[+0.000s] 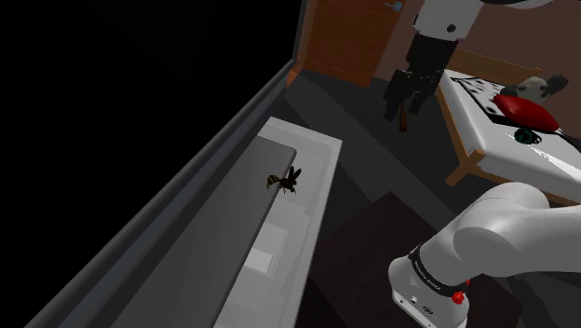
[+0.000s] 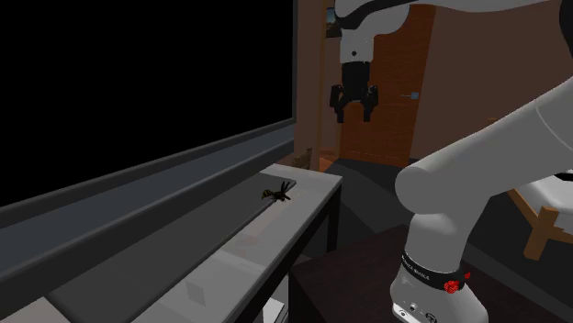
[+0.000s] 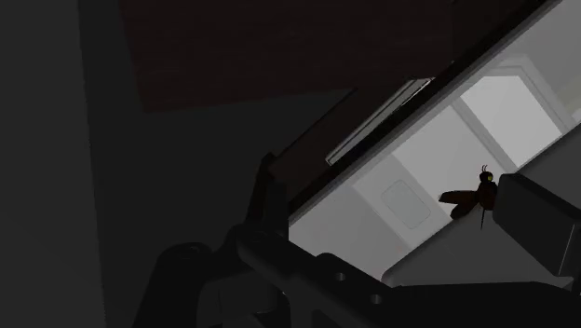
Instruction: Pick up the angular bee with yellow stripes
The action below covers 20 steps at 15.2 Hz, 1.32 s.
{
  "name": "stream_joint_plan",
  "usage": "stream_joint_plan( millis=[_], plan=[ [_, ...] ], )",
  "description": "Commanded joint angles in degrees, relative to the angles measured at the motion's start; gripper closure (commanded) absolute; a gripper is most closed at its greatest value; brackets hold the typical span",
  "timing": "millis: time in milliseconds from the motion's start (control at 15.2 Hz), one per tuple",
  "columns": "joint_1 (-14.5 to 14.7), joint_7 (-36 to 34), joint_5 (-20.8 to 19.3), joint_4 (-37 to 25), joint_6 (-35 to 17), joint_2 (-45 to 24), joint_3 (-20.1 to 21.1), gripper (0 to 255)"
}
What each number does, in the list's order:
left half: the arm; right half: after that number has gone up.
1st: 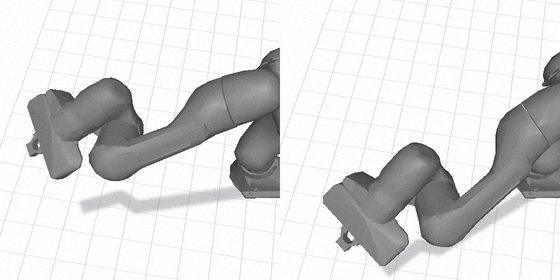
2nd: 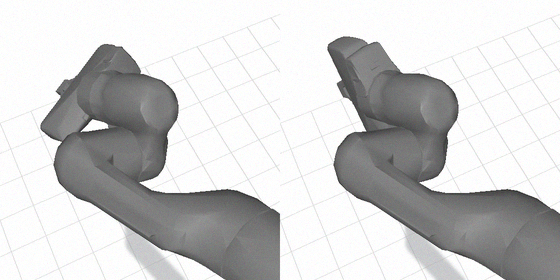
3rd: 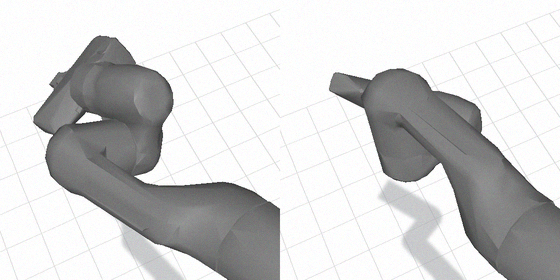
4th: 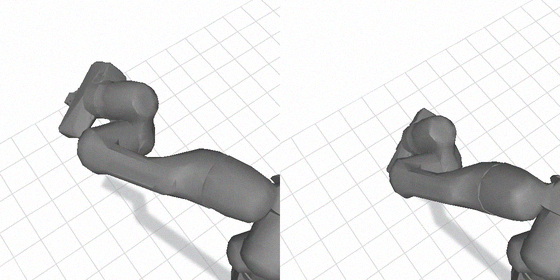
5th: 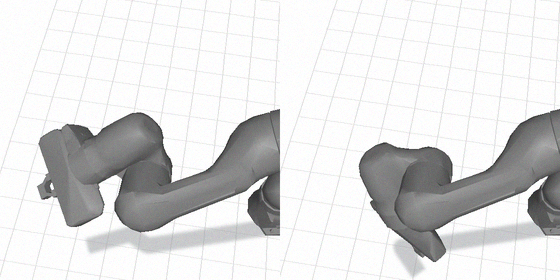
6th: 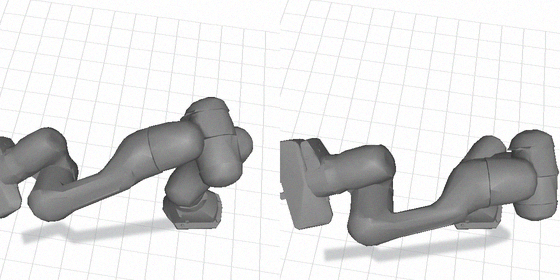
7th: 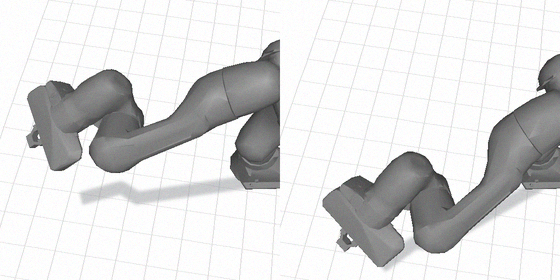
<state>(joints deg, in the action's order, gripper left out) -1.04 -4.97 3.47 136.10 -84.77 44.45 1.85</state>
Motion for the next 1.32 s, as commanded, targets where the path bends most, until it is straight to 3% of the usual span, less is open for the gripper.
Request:
stream_joint_plan(
  millis=[0, 594, 1254],
  plan=[
    [0.0, 0.0, 0.0, 0.0, 0.0, 0.0, 0.0, 0],
    [3.4, -4.1, 3.8, -0.4, -10.8, -15.4, 6.9, 0],
    [6.6, -9.2, 4.5, -7.0, -20.3, -36.4, 13.5, 0]
  ],
)
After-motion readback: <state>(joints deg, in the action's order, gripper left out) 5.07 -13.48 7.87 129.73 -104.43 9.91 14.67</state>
